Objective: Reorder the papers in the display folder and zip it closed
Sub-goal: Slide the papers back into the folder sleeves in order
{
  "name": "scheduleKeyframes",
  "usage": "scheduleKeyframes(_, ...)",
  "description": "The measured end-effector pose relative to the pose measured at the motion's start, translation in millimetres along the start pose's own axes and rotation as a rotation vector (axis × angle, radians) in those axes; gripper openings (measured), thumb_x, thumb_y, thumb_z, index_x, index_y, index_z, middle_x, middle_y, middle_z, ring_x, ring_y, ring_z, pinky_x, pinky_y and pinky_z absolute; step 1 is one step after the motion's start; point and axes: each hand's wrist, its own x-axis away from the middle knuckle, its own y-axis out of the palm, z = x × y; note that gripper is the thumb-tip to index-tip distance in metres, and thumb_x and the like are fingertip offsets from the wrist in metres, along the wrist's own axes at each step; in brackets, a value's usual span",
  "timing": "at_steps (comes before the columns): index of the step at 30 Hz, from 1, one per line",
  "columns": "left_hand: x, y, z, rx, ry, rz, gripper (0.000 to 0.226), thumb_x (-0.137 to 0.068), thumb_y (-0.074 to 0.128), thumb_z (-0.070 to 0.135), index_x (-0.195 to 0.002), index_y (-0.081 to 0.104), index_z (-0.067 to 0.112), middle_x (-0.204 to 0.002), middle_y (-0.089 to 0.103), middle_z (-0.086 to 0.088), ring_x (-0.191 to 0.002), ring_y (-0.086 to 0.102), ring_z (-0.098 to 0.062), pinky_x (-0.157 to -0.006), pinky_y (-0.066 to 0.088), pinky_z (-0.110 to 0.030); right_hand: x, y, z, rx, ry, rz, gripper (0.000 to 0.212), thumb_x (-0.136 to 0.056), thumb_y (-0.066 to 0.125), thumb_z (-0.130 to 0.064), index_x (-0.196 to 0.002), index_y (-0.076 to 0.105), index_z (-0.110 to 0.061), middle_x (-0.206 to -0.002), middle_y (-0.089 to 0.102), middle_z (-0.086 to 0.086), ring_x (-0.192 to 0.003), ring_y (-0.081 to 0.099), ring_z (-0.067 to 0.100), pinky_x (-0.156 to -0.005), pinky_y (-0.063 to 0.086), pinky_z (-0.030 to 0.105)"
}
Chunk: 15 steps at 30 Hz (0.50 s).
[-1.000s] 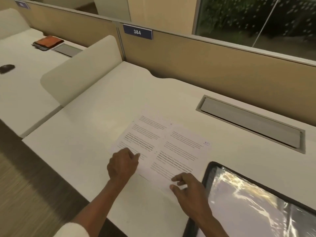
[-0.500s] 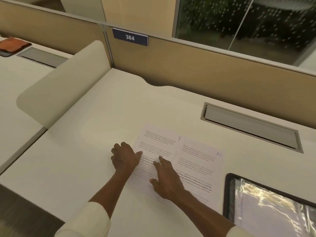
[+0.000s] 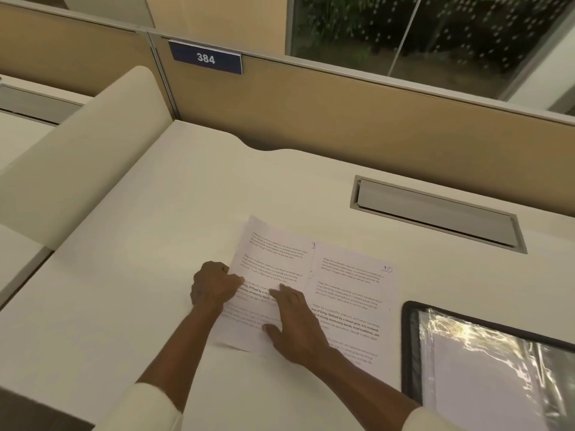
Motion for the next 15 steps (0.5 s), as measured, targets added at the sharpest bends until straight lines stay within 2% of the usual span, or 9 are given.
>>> scheduleKeyframes(3, 11, -18, -4, 0.031, 0.099, 0.039, 0.023, -0.085, 0.087, 0.030, -0.083, 0.070, 0.014, -0.093, 0.075, -0.008, -0.092, 0.071, -0.033, -0.084, 0.061, -0.044, -4, -6, 5, -0.139, 0.015, 0.055, 0.075, -0.095, 0.071, -0.042, -0.158, 0.036, -0.024, -0.159, 0.040, -0.002, -0.146, 0.038, 0.016, -0.119, 0.037, 0.035)
scheduleKeyframes(6, 28, -43, -11, 0.046, 0.197, 0.155, 0.020, -0.090, 0.083, 0.027, -0.097, 0.071, 0.013, -0.101, 0.076, -0.010, -0.094, 0.070, -0.035, -0.084, 0.058, -0.044, -6, -14, 4, -0.252, 0.077, 0.094, 0.078, -0.089, 0.076, -0.050, -0.155, 0.038, -0.034, -0.148, 0.049, -0.005, -0.119, 0.060, 0.013, -0.104, 0.050, 0.035)
scheduleKeyframes(8, 48, -62, -13, 0.102, 0.246, 0.211, 0.017, -0.091, 0.082, 0.025, -0.101, 0.072, 0.015, -0.098, 0.079, -0.009, -0.092, 0.072, -0.035, -0.082, 0.058, -0.046, -7, -20, -2, -0.354, 0.110, 0.117, 0.083, -0.086, 0.080, -0.054, -0.154, 0.038, -0.034, -0.146, 0.052, -0.007, -0.111, 0.063, 0.008, -0.095, 0.055, 0.031)
scheduleKeyframes(10, 71, -78, -15, 0.180, 0.266, 0.222, 0.013, -0.092, 0.082, 0.024, -0.099, 0.071, 0.020, -0.090, 0.079, -0.003, -0.086, 0.073, -0.033, -0.075, 0.058, -0.045, -6, -24, -8, -0.502, 0.147, 0.146, 0.089, -0.081, 0.084, -0.056, -0.153, 0.038, -0.032, -0.145, 0.056, -0.008, -0.118, 0.061, 0.008, -0.095, 0.058, 0.033)
scheduleKeyframes(13, 108, -93, -17, 0.392, 0.240, 0.134, 0.011, -0.093, 0.082, 0.019, -0.095, 0.071, 0.020, -0.078, 0.080, 0.000, -0.075, 0.077, -0.033, -0.073, 0.062, -0.053, 2, -32, -14, -0.649, 0.235, 0.199, 0.098, -0.072, 0.085, -0.067, -0.151, 0.038, -0.033, -0.136, 0.063, -0.008, -0.114, 0.065, 0.009, -0.097, 0.058, 0.041)
scheduleKeyframes(15, 129, -94, -14, 0.485, 0.230, 0.066, 0.010, -0.093, 0.081, 0.016, -0.096, 0.072, 0.019, -0.076, 0.080, -0.003, -0.073, 0.077, -0.034, -0.074, 0.062, -0.053, 15, -40, -12, -0.701, 0.283, 0.227, 0.097, -0.069, 0.084, -0.071, -0.147, 0.041, -0.035, -0.128, 0.067, -0.011, -0.107, 0.068, 0.007, -0.095, 0.060, 0.039)
